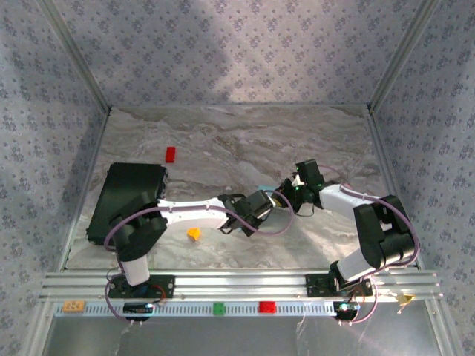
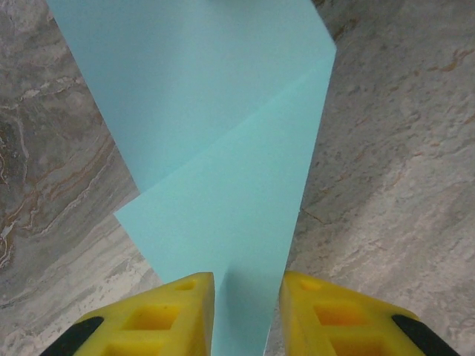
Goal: Fold a paper plane with a square sheet of paper (pick it up from the middle)
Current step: Fold the wing for the fifth time at the center of the table.
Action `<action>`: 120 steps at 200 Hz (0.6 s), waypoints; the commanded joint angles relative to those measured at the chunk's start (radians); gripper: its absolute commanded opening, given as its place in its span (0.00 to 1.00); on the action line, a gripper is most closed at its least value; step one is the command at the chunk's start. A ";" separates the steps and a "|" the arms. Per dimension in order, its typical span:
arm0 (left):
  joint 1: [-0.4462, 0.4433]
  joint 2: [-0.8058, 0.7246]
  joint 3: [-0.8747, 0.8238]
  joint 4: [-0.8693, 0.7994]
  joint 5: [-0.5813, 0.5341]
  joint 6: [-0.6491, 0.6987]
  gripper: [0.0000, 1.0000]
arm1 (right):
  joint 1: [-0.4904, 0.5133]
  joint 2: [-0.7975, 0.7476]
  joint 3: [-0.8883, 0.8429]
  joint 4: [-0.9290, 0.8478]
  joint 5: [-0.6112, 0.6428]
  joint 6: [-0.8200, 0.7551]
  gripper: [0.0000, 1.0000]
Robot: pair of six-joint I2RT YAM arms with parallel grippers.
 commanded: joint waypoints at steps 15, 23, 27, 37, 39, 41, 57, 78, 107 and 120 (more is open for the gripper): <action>-0.007 0.026 0.021 -0.004 -0.022 0.003 0.29 | -0.010 -0.017 -0.011 0.022 -0.023 0.021 0.00; -0.008 0.025 0.016 0.004 -0.015 -0.001 0.29 | -0.012 -0.019 -0.013 0.023 -0.024 0.021 0.00; -0.007 0.025 0.015 0.005 -0.012 -0.004 0.29 | -0.011 -0.020 -0.013 0.024 -0.025 0.022 0.00; -0.008 0.024 0.010 0.011 -0.011 -0.009 0.30 | -0.013 -0.022 -0.015 0.025 -0.024 0.023 0.00; -0.008 0.024 0.009 0.012 -0.013 -0.010 0.30 | -0.013 -0.023 -0.014 0.026 -0.025 0.022 0.00; -0.008 0.024 0.009 0.011 -0.015 -0.010 0.30 | -0.012 -0.024 -0.015 0.026 -0.025 0.023 0.00; -0.009 0.025 0.006 0.015 -0.025 -0.014 0.30 | -0.013 -0.025 -0.017 0.026 -0.024 0.024 0.00; -0.009 0.030 0.005 0.014 -0.024 -0.012 0.30 | -0.012 -0.027 -0.020 0.029 -0.024 0.026 0.00; -0.009 0.036 0.006 0.013 -0.022 -0.014 0.30 | -0.014 -0.032 -0.021 0.030 -0.023 0.028 0.00; -0.008 0.037 0.005 0.014 -0.019 -0.016 0.30 | -0.015 -0.031 -0.021 0.031 -0.023 0.027 0.00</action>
